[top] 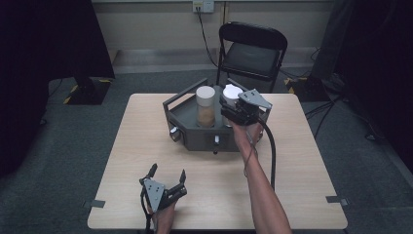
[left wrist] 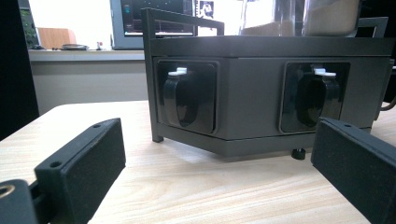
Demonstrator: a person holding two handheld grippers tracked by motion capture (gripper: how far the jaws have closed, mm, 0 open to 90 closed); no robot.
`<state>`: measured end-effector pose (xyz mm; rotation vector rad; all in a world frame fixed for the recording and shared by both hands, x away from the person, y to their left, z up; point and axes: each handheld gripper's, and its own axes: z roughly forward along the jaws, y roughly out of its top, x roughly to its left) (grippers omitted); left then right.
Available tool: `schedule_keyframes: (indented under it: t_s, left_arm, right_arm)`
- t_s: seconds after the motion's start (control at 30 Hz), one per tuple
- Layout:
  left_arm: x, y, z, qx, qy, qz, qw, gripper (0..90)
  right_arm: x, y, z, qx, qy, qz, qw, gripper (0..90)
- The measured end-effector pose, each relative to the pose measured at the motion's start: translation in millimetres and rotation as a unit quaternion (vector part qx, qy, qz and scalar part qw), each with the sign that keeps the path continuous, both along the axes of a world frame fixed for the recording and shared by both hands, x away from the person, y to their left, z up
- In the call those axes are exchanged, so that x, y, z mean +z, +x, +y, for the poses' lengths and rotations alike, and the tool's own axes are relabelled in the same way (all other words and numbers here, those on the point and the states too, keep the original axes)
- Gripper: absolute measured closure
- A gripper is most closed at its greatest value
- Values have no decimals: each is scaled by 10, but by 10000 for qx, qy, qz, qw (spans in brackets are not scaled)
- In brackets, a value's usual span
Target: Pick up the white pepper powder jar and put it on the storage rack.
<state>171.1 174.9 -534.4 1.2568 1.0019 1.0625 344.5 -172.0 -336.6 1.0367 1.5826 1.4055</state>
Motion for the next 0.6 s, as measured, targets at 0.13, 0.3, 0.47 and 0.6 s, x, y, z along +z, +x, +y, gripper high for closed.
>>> schedule_keyframes:
  t_s: [0.13,0.3,0.47,0.6]
  left_arm:
    - [-2,0,-1,1,-2,-3,10000,24]
    - [-2,1,1,-3,-2,-5,10000,24]
    - [0,0,1,-3,3,0,10000,25]
    - [0,0,1,-4,0,-1,10000,24]
  right_arm:
    - [-28,28,0,15,-16,30,10000,301]
    - [-44,44,5,25,-56,66,10000,301]
    - [-65,36,0,47,-73,48,10000,300]
    - [-81,32,14,29,-120,3,9999,300]
